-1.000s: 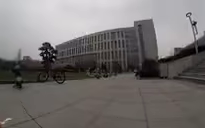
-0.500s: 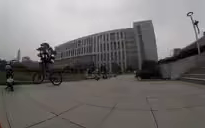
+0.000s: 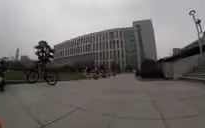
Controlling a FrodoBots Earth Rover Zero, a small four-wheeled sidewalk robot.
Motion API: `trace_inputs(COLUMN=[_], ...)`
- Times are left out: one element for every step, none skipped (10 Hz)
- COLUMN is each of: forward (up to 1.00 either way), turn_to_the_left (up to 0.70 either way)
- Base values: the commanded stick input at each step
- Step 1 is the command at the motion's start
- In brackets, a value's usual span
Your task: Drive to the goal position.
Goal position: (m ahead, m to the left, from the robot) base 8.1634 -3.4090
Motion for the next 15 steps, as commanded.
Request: trace_inputs(forward=[0.70, 0.70, 0.70, 0.70, 0.70, 0.70, 0.70, 0.70, 0.70, 0.70, 0.70, 0.70, 0.70, 0.70, 0.70], turn_to_the_left=[-0.01, -0.01, -0.01, -0.01, -0.01, -0.01, -0.01, -0.01, -0.01, -0.01, -0.01, -0.01, -0.01, -0.01, -0.01])
